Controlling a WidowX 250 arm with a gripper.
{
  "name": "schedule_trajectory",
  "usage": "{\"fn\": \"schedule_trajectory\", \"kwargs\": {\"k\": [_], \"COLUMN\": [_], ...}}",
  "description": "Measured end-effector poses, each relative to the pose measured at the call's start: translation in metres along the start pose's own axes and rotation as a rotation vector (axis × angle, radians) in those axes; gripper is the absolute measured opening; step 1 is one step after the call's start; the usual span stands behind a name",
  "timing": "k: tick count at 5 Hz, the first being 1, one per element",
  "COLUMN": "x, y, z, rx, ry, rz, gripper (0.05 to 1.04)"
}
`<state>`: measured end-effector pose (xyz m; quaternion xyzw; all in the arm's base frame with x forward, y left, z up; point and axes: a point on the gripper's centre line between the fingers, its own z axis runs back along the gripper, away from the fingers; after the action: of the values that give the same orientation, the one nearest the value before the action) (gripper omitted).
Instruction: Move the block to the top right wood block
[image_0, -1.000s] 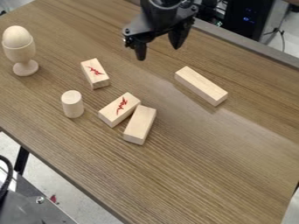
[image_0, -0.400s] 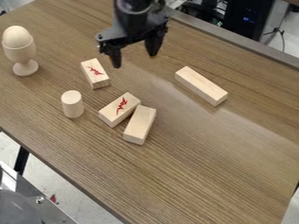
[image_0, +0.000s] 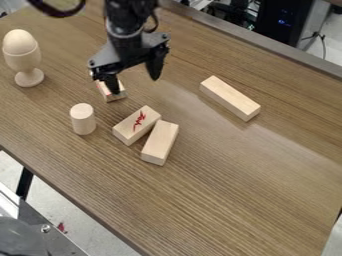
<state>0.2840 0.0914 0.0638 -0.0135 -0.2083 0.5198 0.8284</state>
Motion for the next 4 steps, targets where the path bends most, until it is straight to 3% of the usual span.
{"fn": "schedule_trajectory", "kwargs": {"k": [3, 4], "x": [0.024, 0.026], "y": [0.007, 0.011], "z": [-0.003, -0.009], "rx": [0.01, 0.018], "ry": [-0.046, -0.036], "rz": [0.017, 0.015], "gripper": [0.999, 0.999]}}
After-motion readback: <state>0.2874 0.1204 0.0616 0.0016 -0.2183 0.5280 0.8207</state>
